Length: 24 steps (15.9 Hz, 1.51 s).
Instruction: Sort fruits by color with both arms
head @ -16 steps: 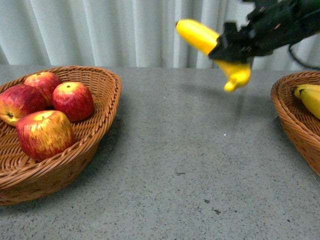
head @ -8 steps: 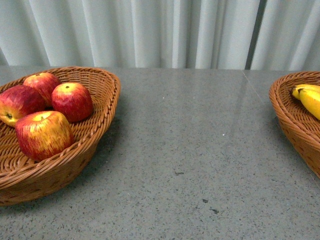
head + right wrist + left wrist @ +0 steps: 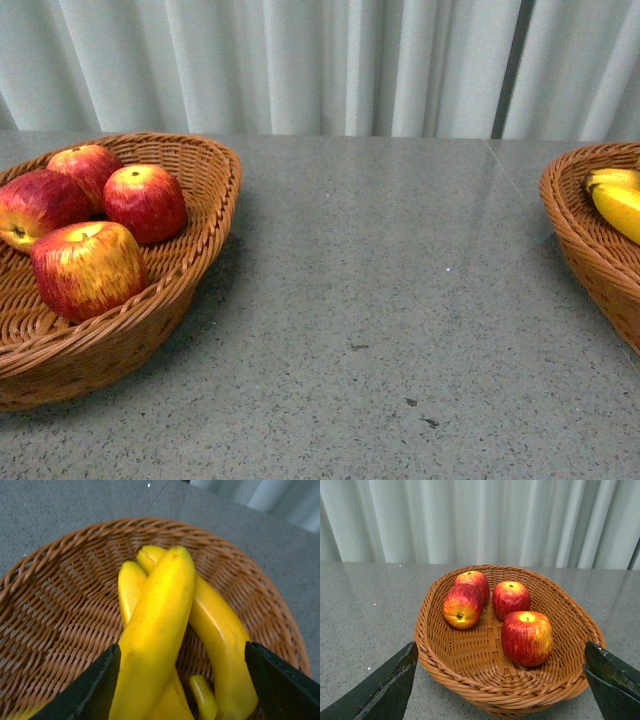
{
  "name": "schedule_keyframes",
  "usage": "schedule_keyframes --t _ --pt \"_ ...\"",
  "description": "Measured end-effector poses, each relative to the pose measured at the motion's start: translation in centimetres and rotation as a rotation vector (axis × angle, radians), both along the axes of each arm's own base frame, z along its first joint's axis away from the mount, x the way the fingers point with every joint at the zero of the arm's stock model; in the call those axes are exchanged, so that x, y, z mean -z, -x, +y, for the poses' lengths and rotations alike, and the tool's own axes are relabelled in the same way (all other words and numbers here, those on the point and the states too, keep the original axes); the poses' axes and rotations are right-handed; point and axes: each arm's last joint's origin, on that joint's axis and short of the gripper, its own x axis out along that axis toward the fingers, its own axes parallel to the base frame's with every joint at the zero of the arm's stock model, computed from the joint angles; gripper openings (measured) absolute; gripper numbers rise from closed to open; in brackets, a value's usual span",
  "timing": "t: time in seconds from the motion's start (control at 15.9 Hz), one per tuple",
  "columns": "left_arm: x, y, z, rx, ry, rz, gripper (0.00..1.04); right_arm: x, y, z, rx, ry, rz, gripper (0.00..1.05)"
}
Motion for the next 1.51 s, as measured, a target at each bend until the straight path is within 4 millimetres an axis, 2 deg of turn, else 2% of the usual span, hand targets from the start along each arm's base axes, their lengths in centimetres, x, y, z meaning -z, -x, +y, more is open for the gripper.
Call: schedule_keyframes --t 0.13,0.19,0.31,0.38,0.63,0.69,0.75,0.88,1.01,1.13,1.19,1.51 --pt "0.0 0.0 0.0 0.0 0.0 0.0 0.98 -1.7 0.5 0.4 -0.011 -0.015 -0.071 0.98" --pt "0.0 0.0 0.0 0.0 0.0 0.0 0.98 -2.6 0.9 0.6 -0.018 -0.033 -0.102 1.0" --pt "0.0 0.0 0.0 0.0 0.0 0.0 0.98 -3.5 1.4 0.8 -0.028 -0.055 -0.129 0.97" --pt "0.0 0.0 0.0 0.0 0.0 0.0 0.98 -4.4 2.3 1.1 -0.042 -0.094 -0.163 0.98" --pt "0.0 0.0 0.0 0.0 0.0 0.0 0.98 -7.0 7.8 2.4 -0.119 -0.212 -0.231 0.98" --pt "0.0 0.0 0.0 0.0 0.0 0.0 0.98 -7.6 8.7 2.9 -0.059 -0.178 -0.348 0.93" --pt "0.0 0.0 0.0 0.0 0.0 0.0 0.98 -7.2 10.7 4.0 0.095 -0.184 -0.457 0.8" --pt "0.0 0.0 0.0 0.0 0.0 0.0 0.98 -4.4 14.6 5.4 0.263 -0.227 -0.444 0.56" --pt "0.0 0.0 0.0 0.0 0.0 0.0 0.98 -1.4 18.2 6.8 0.293 -0.244 -0.405 0.3" --pt "0.0 0.0 0.0 0.0 0.0 0.0 0.98 0.4 20.8 8.3 0.263 -0.252 -0.447 0.06" --pt "0.0 0.0 0.0 0.0 0.0 0.0 0.98 0.2 21.2 8.2 0.279 -0.257 -0.49 0.02" --pt "0.0 0.0 0.0 0.0 0.0 0.0 0.98 1.7 21.7 8.1 0.294 -0.248 -0.443 0.02"
